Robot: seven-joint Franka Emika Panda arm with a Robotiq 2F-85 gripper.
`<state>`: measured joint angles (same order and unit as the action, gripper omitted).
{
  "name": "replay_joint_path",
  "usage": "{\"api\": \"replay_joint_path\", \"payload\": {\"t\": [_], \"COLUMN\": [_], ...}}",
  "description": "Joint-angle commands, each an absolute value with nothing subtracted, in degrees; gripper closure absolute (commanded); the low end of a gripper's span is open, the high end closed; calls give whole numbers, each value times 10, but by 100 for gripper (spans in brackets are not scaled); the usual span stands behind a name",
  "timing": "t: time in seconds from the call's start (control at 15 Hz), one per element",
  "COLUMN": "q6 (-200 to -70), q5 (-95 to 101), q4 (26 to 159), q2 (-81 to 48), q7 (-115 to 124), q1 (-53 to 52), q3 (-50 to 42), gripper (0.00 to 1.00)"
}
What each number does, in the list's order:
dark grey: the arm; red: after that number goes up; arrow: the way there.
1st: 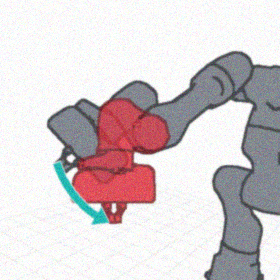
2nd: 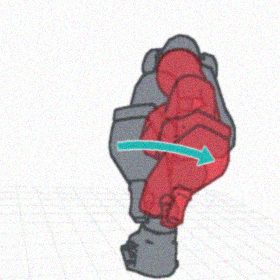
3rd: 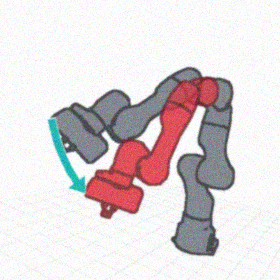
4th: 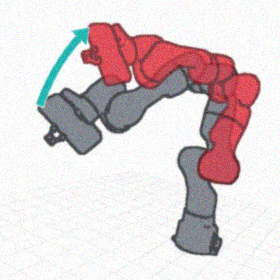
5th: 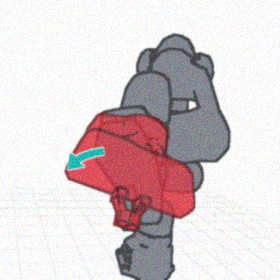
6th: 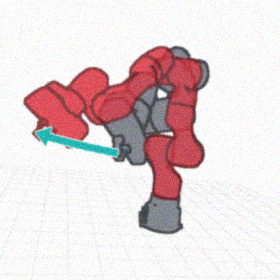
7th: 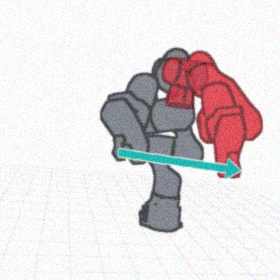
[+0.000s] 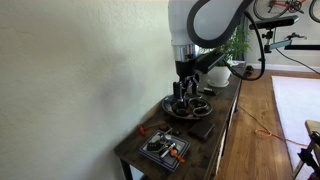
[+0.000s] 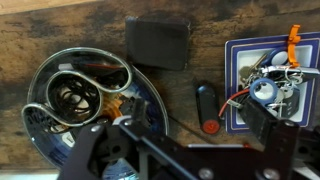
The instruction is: Pick the black object on the table and place it on the tray
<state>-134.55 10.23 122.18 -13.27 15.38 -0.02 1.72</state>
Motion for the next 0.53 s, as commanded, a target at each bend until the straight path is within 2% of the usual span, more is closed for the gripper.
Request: {"api": "replay_joint_path", "payload": {"t": [0.0, 0.47], "q6": [-1352, -1377], "q5": [99, 145], "q4": [1213, 1161], "q2": [-149, -227], "q7": [153, 165], "q1": [-12, -22], "q3": [3, -26], "gripper": [0, 0]}}
